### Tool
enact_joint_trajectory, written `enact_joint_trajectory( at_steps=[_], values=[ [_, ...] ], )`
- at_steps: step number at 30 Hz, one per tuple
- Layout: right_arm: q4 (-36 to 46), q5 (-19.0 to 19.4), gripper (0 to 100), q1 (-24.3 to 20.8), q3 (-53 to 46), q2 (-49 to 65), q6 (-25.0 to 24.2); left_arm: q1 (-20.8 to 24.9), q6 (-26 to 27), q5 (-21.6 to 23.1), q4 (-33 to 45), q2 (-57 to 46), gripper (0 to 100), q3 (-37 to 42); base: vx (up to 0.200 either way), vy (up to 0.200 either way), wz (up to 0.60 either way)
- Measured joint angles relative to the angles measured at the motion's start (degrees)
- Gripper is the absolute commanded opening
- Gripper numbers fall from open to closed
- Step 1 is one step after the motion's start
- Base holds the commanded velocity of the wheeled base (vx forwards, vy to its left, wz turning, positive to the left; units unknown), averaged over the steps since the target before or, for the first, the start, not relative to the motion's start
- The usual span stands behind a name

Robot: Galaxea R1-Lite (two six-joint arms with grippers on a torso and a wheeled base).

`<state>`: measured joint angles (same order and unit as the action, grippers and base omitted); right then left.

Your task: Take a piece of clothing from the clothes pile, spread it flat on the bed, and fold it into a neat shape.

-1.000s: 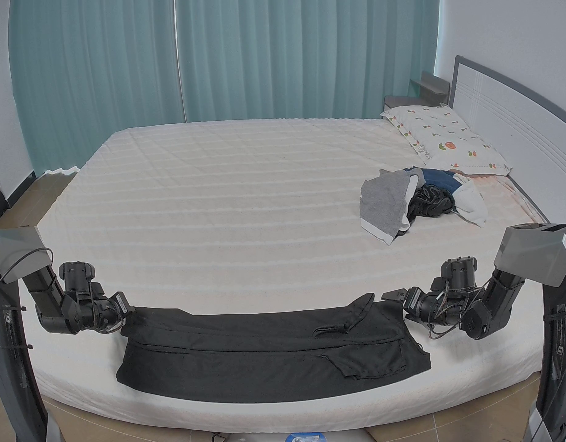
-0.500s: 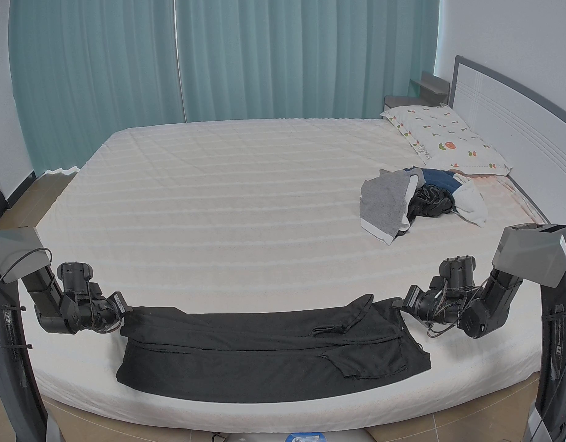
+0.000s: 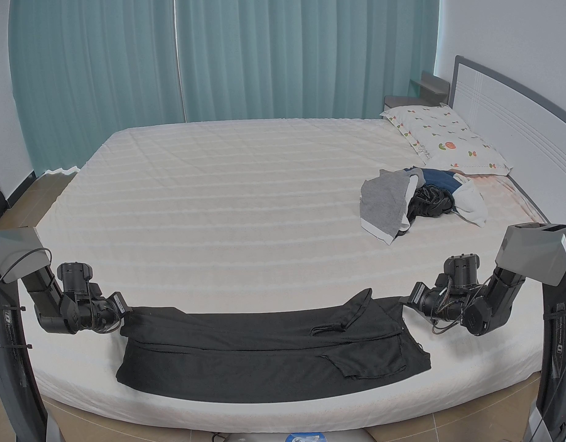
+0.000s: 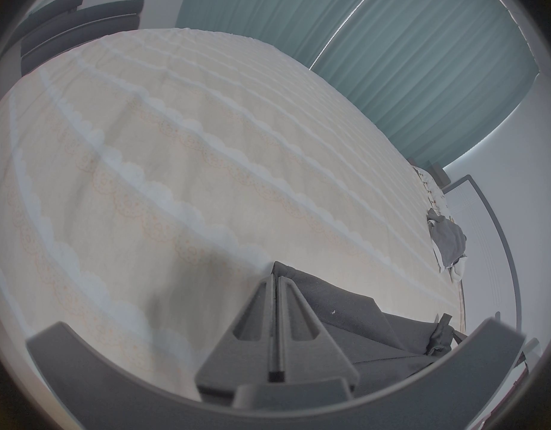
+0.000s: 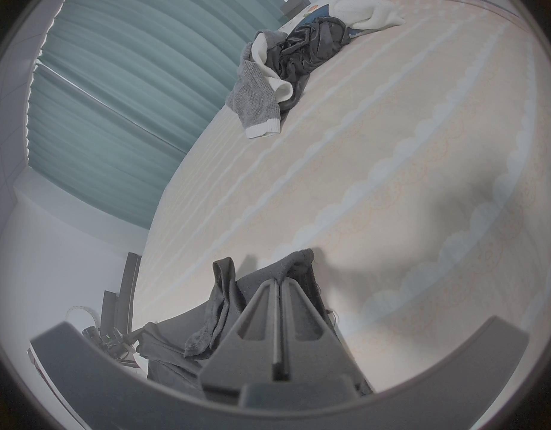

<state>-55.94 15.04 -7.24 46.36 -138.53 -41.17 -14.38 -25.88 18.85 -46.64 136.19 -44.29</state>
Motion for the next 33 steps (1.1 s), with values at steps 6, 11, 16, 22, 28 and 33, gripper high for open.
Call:
enact_joint_trajectory(
  at_steps=[6, 11, 16, 22, 28, 33],
  values=[
    [0.0, 0.0, 100, 0.0, -0.3, 0.0, 0.3, 0.0, 0.2, 0.1, 0.4, 0.0, 100, 0.0, 0.0, 0.0, 0.0],
    [-2.3, -0.1, 100, -0.1, -0.9, 0.6, 0.1, 0.0, 0.1, 0.5, 0.4, -0.1, 100, 0.1, 0.0, 0.0, 0.0],
    [-3.6, -0.1, 100, -0.5, -3.0, 3.7, -0.2, -0.2, -0.4, 0.8, 0.0, -0.1, 100, 0.1, 0.0, 0.0, 0.0],
    [0.7, -0.5, 100, -5.6, -3.1, 7.2, -0.3, -0.3, -3.9, 1.1, -0.1, -0.3, 100, -0.6, 0.0, 0.0, 0.0],
    [6.7, -4.5, 100, -13.9, 1.0, 6.9, -0.2, -0.4, -10.2, 1.2, -0.2, -0.5, 100, -2.4, 0.0, 0.0, 0.0],
    [11.5, -6.4, 100, -18.1, 4.3, 4.3, 0.0, -0.3, -11.0, 1.2, -0.3, -0.5, 100, -3.2, 0.0, 0.0, 0.0]
  ],
)
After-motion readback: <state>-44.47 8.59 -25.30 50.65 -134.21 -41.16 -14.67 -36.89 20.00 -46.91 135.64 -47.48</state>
